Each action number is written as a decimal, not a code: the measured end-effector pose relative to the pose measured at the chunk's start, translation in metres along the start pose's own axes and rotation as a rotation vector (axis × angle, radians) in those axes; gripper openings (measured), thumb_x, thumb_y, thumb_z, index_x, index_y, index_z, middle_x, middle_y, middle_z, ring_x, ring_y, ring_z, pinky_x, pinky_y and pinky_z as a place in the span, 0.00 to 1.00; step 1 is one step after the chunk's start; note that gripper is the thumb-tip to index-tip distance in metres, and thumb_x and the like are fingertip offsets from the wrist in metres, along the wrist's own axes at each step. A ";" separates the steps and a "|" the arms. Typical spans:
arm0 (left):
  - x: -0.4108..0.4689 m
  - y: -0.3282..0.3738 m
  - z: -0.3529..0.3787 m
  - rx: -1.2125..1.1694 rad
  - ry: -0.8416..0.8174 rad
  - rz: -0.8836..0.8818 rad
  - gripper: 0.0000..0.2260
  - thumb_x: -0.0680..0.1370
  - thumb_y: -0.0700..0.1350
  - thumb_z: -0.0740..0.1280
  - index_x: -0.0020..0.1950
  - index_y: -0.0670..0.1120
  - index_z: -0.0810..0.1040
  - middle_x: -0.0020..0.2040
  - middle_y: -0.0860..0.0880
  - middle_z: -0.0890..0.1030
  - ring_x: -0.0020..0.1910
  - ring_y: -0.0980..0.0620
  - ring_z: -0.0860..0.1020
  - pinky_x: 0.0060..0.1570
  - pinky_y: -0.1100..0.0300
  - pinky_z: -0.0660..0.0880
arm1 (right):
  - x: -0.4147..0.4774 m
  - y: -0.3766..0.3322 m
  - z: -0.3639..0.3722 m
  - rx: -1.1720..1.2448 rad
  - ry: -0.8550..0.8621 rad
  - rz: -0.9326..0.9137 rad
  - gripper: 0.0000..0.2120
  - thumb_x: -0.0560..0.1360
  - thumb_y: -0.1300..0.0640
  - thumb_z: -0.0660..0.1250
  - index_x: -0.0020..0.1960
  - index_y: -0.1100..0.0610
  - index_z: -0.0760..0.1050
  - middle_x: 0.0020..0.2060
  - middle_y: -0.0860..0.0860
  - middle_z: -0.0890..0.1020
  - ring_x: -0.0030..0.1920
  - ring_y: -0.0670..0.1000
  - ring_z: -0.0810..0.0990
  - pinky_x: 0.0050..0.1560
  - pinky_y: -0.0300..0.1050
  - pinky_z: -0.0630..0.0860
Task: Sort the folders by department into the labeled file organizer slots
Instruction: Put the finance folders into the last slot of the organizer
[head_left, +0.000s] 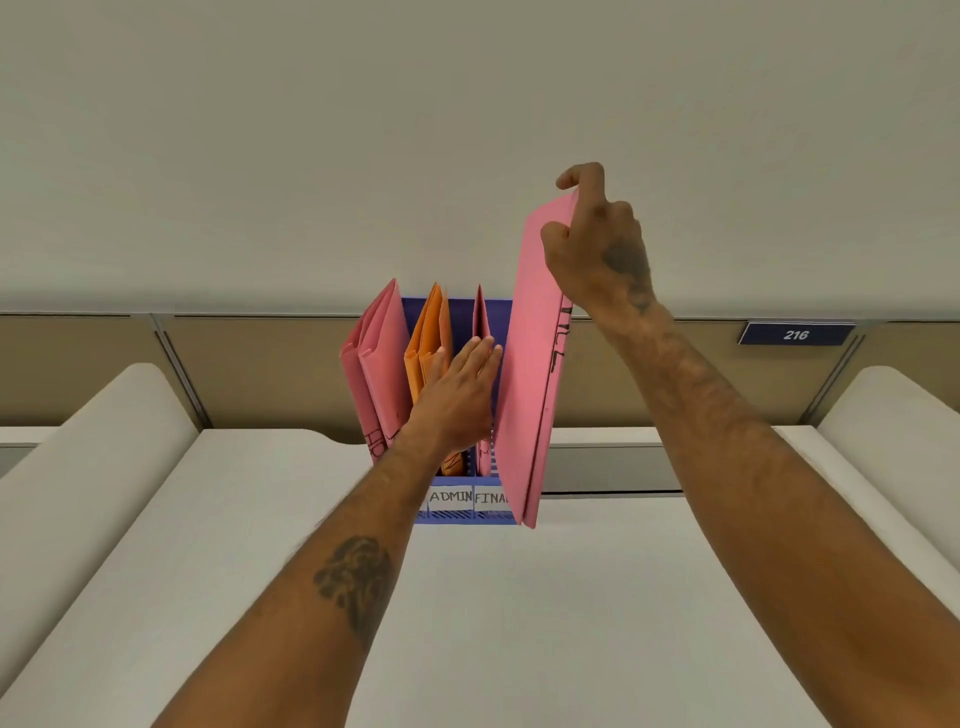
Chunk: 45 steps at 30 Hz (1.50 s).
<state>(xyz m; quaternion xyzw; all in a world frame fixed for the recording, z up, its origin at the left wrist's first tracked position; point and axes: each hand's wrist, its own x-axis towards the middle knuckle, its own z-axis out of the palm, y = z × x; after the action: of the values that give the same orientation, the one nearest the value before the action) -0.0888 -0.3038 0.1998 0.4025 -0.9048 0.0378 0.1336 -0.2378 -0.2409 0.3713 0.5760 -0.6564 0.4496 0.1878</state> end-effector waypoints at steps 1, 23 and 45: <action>-0.001 -0.002 0.002 0.000 0.013 0.011 0.42 0.76 0.50 0.68 0.81 0.46 0.44 0.82 0.48 0.45 0.81 0.49 0.42 0.73 0.44 0.36 | 0.002 -0.001 0.004 0.008 0.017 -0.012 0.20 0.71 0.63 0.58 0.63 0.59 0.66 0.26 0.49 0.69 0.26 0.51 0.68 0.27 0.40 0.61; -0.002 -0.009 0.014 -0.105 0.057 0.006 0.43 0.74 0.43 0.67 0.81 0.46 0.43 0.82 0.48 0.44 0.80 0.51 0.41 0.77 0.51 0.43 | -0.077 0.046 0.131 0.025 -0.015 -0.109 0.12 0.81 0.55 0.54 0.62 0.57 0.60 0.32 0.58 0.81 0.23 0.56 0.76 0.26 0.37 0.64; -0.021 -0.004 -0.018 -0.250 0.034 -0.046 0.38 0.78 0.40 0.61 0.81 0.49 0.41 0.82 0.47 0.51 0.81 0.48 0.48 0.78 0.46 0.46 | -0.111 0.047 0.105 0.074 -0.452 0.080 0.25 0.82 0.41 0.43 0.73 0.52 0.61 0.49 0.57 0.83 0.43 0.57 0.83 0.47 0.55 0.81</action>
<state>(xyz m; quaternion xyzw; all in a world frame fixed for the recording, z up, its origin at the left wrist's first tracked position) -0.0684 -0.2878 0.2114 0.4028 -0.8905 -0.0715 0.1990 -0.2233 -0.2637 0.2142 0.6421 -0.6870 0.3401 -0.0031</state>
